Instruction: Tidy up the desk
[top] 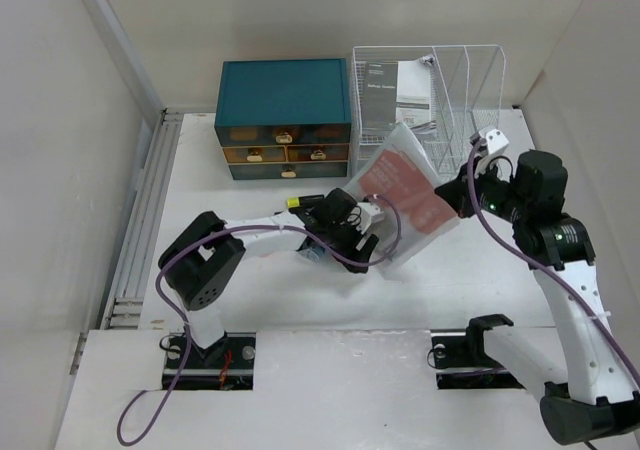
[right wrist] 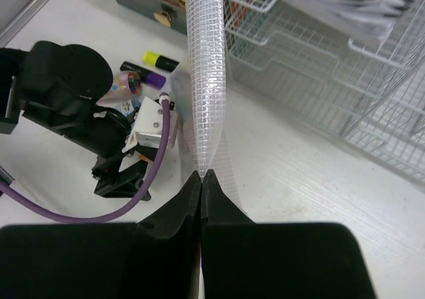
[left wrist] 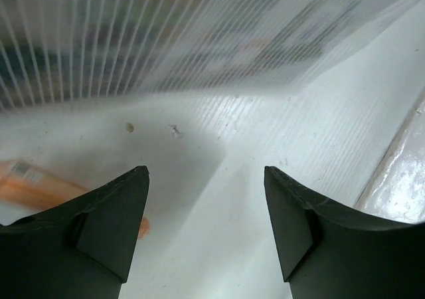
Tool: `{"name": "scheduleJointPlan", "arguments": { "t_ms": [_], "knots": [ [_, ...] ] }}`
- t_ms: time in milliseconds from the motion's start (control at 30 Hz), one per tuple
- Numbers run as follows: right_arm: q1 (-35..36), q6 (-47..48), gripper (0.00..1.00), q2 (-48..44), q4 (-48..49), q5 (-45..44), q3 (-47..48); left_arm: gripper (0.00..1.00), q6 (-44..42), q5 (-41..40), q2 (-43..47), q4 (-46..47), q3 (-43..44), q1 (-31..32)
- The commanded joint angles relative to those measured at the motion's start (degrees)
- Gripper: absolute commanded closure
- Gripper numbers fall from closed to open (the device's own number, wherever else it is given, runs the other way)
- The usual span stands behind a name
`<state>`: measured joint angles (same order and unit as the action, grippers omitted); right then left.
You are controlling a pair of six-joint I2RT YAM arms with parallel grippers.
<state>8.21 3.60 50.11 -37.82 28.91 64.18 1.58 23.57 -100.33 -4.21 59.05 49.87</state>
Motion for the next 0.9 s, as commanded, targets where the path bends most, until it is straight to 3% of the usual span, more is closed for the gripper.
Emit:
{"name": "scheduleJointPlan", "arguments": {
  "t_ms": [0, 300, 567, 767, 867],
  "knots": [
    [-0.3, 1.0, 1.00, -2.1, 3.0, 0.4, 4.3, 0.32, 0.8, -0.5, 2.3, 0.1, -0.5, -0.6],
    [-0.3, 9.2, 1.00, -3.7, 0.7, 2.4, 7.2, 0.32, 1.3, 0.1, 8.3, 3.1, -1.0, -1.1],
    [-0.3, 12.9, 1.00, -5.5, -0.5, 0.5, 9.4, 0.27, 1.3, -0.5, 27.1, 6.1, -3.4, -5.0],
    [-0.3, 17.4, 1.00, -5.5, -2.9, 6.2, 10.4, 0.21, 0.0, -3.4, 35.2, 6.1, -3.9, -8.8],
    [-0.3, 19.2, 1.00, -5.5, -3.5, 10.5, 11.0, 0.19, -1.5, 1.1, 36.3, 6.7, -4.6, -11.8]
  ]
}}
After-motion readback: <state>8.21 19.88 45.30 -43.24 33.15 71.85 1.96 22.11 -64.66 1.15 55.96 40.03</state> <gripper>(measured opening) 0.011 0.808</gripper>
